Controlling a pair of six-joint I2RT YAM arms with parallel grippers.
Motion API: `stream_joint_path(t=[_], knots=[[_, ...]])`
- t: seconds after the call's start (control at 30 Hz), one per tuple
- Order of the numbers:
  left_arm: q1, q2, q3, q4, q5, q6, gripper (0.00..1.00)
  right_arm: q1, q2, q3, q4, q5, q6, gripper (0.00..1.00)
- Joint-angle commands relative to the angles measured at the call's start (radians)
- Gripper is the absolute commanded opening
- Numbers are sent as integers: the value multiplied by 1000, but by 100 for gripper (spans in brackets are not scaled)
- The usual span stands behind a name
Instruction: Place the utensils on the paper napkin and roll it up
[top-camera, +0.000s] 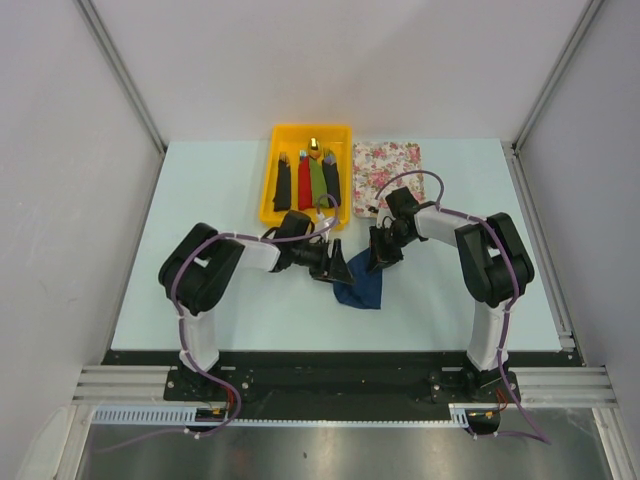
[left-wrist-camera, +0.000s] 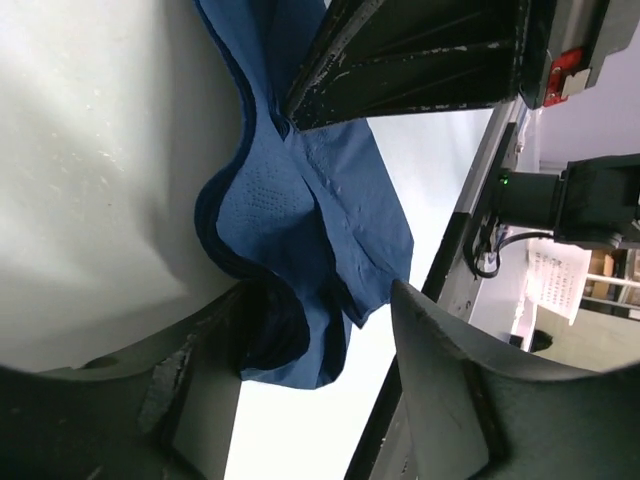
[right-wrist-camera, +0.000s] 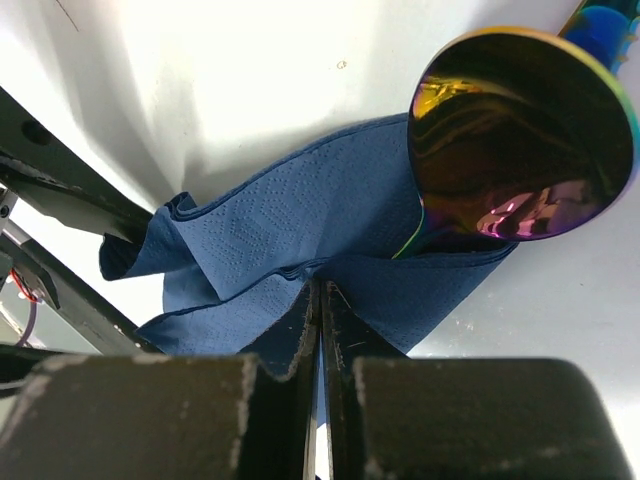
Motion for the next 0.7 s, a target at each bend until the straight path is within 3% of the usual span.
stream_joint_path(t=[0.0, 0.23, 0.37, 0.47, 0.53, 0.67], knots=[[3, 9, -9, 18, -5, -28, 59, 39, 98, -22, 66, 158, -29, 4], [69, -74, -60, -25, 20, -54, 45, 40, 103, -17, 66, 164, -26, 4], [66, -100, -49, -43, 3, -59, 66, 40, 103, -16, 66, 165, -23, 4], [56, -116, -15, -76, -73, -46, 67, 40, 106, -14, 65, 164, -23, 4], [68, -152, -52, -12, -100, -69, 66, 42, 109, -11, 66, 162, -21, 4], [108, -241, -54, 21, -129, -79, 61, 43, 108, -8, 62, 162, -23, 4]])
